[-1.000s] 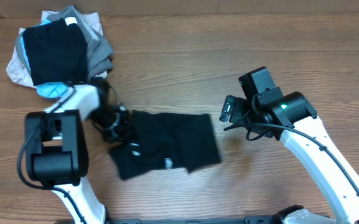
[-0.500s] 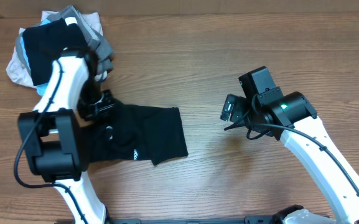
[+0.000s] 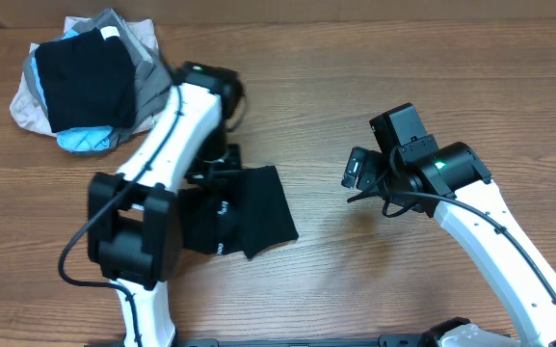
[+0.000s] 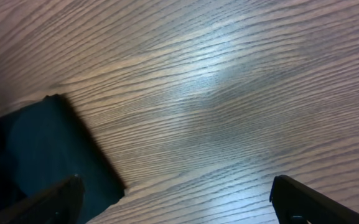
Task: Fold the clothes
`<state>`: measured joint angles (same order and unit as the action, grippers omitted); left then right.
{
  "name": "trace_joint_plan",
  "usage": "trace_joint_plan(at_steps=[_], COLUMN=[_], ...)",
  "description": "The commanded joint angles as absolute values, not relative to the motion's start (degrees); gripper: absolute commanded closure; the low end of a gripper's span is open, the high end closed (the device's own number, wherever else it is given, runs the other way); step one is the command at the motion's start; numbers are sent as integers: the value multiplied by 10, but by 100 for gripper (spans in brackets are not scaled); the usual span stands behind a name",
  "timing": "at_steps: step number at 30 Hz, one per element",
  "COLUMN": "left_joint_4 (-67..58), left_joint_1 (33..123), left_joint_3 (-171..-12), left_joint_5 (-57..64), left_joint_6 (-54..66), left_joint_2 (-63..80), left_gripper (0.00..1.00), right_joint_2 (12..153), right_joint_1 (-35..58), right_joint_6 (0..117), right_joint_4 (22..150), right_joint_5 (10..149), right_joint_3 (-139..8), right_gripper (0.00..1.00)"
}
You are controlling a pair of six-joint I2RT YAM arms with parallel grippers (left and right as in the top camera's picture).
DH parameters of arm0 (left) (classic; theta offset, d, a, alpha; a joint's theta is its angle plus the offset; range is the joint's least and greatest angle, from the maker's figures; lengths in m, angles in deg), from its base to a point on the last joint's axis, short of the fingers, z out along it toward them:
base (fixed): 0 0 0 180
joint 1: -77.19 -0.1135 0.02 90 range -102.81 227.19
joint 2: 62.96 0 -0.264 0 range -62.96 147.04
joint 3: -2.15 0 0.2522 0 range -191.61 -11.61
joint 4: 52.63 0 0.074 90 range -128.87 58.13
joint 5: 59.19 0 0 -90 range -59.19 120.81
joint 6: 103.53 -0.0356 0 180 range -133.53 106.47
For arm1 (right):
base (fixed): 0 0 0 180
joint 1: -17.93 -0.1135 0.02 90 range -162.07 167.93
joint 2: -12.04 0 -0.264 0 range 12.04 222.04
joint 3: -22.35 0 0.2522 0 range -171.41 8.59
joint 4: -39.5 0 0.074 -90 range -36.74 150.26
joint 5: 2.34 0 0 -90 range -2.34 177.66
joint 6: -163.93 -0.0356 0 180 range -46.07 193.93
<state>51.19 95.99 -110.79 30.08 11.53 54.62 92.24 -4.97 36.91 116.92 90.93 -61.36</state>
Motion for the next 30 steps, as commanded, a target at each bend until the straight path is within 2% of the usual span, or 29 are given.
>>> trace_joint_plan(at_steps=[1, 7, 11, 19, 20, 23, 25, 30], left_joint_4=[513, 493, 485, 437, 436, 436, 433, 403], left_joint_1=[995, 1034, 1040, 1048, 1049, 1054, 1058, 1072], left_joint_3=[-1120, -1119, -1119, -1111, -1109, -1102, -1102, -1102], left_joint_5=[297, 290, 267, 205, 204, 204, 201, 145], left_joint_6=[140, 155, 165, 165, 165, 164, 165, 147], left_joint_2=[550, 550, 550, 550, 550, 550, 550, 550], left_gripper=[96, 92, 94, 88, 81, 31, 26, 24], right_joint_2=[925, 925, 925, 925, 925, 925, 925, 925], right_joint_1=[-48, -48, -48, -48, -48, -48, -48, -48], right_joint_6=[373, 373, 372, 373, 373, 373, 373, 373], right_joint_4=[1169, 1171, 1170, 1171, 1171, 1171, 1171, 1170], right_joint_5=[917, 917, 915, 915, 915, 915, 915, 915], right_joint_3=[-619, -619, -619, -619, -619, -619, -619, -619], right_gripper=[0, 0, 0, 0, 0, 0, 0, 0])
